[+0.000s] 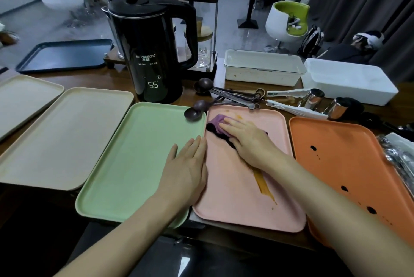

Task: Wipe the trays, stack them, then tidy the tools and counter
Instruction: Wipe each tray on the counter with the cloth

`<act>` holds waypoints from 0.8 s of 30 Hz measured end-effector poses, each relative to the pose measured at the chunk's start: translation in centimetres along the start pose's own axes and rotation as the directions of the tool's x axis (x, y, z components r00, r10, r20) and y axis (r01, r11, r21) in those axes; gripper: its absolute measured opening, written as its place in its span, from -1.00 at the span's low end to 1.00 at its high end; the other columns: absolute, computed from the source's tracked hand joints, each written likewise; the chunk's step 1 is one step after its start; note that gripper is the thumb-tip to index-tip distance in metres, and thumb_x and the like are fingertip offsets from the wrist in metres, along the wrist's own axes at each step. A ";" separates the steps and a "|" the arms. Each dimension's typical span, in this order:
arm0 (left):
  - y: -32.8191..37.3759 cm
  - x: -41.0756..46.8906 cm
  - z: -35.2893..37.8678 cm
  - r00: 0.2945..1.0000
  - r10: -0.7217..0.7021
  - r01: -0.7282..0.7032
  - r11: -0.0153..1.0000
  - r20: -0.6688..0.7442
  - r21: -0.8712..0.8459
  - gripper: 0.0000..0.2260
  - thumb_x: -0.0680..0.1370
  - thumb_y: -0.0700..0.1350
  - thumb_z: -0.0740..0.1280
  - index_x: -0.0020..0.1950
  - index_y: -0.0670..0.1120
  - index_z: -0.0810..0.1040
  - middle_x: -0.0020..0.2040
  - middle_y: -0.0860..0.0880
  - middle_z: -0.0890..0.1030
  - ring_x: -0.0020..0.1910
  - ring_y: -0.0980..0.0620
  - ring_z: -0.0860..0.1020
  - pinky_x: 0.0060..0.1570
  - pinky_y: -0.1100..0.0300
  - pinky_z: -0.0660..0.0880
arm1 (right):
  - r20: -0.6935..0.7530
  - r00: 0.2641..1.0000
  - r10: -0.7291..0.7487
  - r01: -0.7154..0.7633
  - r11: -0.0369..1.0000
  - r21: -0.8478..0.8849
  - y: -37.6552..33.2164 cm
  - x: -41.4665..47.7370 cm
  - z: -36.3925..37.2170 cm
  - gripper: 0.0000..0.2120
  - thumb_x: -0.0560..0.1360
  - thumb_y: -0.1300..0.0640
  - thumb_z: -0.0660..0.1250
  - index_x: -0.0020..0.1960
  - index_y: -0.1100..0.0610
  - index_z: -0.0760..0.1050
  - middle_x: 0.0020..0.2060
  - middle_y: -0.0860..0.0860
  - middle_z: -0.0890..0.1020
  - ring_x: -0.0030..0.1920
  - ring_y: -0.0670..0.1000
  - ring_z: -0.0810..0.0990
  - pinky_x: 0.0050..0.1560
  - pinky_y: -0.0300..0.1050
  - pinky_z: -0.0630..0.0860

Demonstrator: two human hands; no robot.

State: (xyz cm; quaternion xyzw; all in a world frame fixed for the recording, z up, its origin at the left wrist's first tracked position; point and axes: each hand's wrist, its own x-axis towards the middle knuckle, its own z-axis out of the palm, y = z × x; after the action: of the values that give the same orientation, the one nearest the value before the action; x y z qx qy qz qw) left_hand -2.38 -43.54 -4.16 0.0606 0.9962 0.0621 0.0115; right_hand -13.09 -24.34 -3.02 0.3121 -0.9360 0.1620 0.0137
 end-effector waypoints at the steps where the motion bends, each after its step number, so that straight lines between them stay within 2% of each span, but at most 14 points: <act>1: 0.0 0.0 0.0 1.000 -0.003 0.003 1.000 -0.003 -0.002 -0.32 0.53 0.04 -0.16 0.63 -0.13 0.22 0.58 -0.07 0.34 0.56 -0.05 0.31 0.49 -0.16 0.27 | 0.017 1.000 0.007 -0.007 1.000 0.006 -0.7 -1.2 0.0 -0.54 0.62 0.19 0.26 0.51 0.02 0.39 0.50 -0.03 0.40 0.49 0.08 0.32 0.45 -0.06 0.25; 4: 0.0 0.0 0.3 1.000 -0.003 0.003 1.000 -0.012 -0.005 -0.35 0.55 0.03 -0.11 0.61 -0.15 0.27 0.56 -0.09 0.38 0.53 -0.07 0.37 0.45 -0.18 0.32 | 0.035 0.999 -0.014 0.015 1.000 -0.023 -2.5 -5.0 0.3 -0.52 0.62 0.16 0.28 0.52 0.02 0.36 0.51 -0.03 0.39 0.50 0.08 0.32 0.47 -0.05 0.27; 9: -0.3 0.1 0.8 1.000 0.018 -0.018 1.000 -0.024 0.006 -0.42 0.61 0.04 -0.02 0.55 -0.21 0.35 0.49 -0.15 0.46 0.45 -0.13 0.47 0.33 -0.23 0.43 | 0.066 0.997 0.026 -0.020 0.995 -0.093 -1.8 -5.7 0.8 -0.49 0.62 0.15 0.25 0.55 -0.01 0.28 0.54 0.00 0.33 0.49 0.21 0.31 0.43 0.12 0.36; 14: -0.4 0.0 0.8 0.999 0.042 -0.042 0.999 -0.004 0.008 -0.37 0.61 0.07 -0.14 0.62 -0.19 0.20 0.59 -0.14 0.31 0.56 -0.14 0.31 0.44 -0.24 0.29 | 0.033 0.985 0.168 -0.162 0.979 -0.125 1.5 -0.6 0.2 -0.50 0.65 0.15 0.18 0.57 -0.03 0.25 0.58 -0.03 0.26 0.55 0.20 0.19 0.45 0.15 0.30; 17: -0.4 0.0 0.7 0.999 0.045 -0.045 0.999 0.016 0.012 -0.41 0.63 0.07 -0.17 0.66 -0.05 0.11 0.64 -0.12 0.19 0.61 -0.12 0.18 0.50 -0.22 0.18 | 0.015 0.979 0.205 -0.201 0.971 -0.130 1.9 0.2 0.2 -0.50 0.66 0.16 0.17 0.58 -0.02 0.24 0.57 -0.03 0.26 0.57 0.16 0.17 0.47 0.09 0.24; 20: -0.4 0.1 0.9 0.999 0.039 -0.040 0.999 0.018 0.032 -0.48 0.67 0.04 -0.11 0.66 0.06 0.07 0.67 -0.11 0.08 0.64 -0.10 0.08 0.54 -0.18 0.08 | -0.015 0.974 0.224 -0.224 0.968 -0.114 0.8 -0.7 0.1 -0.50 0.65 0.20 0.15 0.58 -0.02 0.25 0.57 -0.04 0.27 0.54 0.13 0.20 0.42 0.06 0.28; 24: -0.1 0.1 1.0 1.000 0.021 -0.021 0.999 -0.012 0.032 -0.49 0.68 -0.02 0.01 0.66 0.06 0.10 0.66 -0.13 0.09 0.63 -0.11 0.09 0.53 -0.17 0.07 | 0.000 0.964 0.267 -0.267 0.963 -0.032 -1.4 -5.4 -0.1 -0.50 0.65 0.18 0.19 0.58 0.01 0.26 0.58 -0.02 0.25 0.55 0.09 0.20 0.47 0.02 0.27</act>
State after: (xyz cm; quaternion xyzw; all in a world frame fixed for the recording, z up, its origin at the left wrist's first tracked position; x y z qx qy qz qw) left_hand -2.41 -43.49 -5.15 0.0707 0.9964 0.0468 0.0036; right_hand -7.90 -22.21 -3.18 0.1831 -0.9721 0.1467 -0.0053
